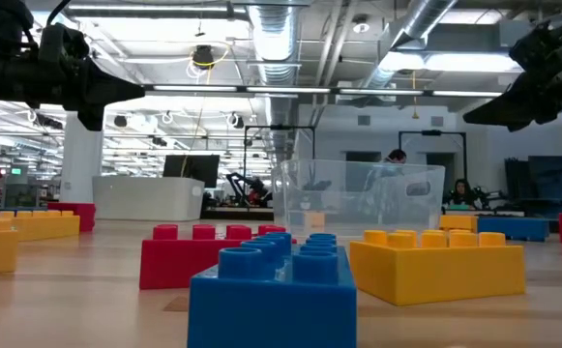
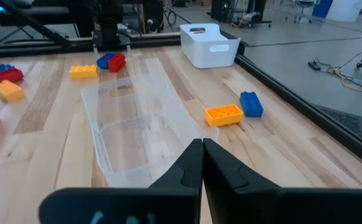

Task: Sort & place blocks by color
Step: Put the yellow game piece into the black bin

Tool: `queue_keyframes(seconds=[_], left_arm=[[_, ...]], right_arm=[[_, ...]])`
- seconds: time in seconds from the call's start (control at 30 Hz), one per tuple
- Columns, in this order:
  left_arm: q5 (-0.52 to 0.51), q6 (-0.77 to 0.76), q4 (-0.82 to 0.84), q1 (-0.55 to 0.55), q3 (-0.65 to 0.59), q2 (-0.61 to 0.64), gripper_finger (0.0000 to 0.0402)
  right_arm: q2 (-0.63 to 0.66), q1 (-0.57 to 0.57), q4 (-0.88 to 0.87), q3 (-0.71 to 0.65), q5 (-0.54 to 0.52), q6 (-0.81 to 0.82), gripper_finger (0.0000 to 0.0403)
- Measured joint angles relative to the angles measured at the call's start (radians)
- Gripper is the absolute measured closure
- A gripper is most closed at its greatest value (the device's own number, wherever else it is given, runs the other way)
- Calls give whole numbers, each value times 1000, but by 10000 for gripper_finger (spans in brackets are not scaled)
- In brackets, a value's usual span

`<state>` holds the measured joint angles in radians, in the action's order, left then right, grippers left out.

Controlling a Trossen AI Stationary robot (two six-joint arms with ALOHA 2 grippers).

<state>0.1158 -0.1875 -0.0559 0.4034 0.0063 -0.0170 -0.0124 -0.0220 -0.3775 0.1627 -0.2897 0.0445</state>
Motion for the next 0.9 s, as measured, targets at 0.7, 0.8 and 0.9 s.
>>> queue_keyframes(seconds=[0.7, 0.8, 0.9], left_arm=[[0, 0, 0, 0, 0, 0, 402], [0, 0, 0, 0, 0, 0, 401], [0, 0, 0, 0, 0, 0, 401]], right_arm=[[0, 0, 327, 0, 0, -26, 370], [0, 0, 327, 0, 0, -26, 370], [0, 0, 336, 0, 0, -26, 370]])
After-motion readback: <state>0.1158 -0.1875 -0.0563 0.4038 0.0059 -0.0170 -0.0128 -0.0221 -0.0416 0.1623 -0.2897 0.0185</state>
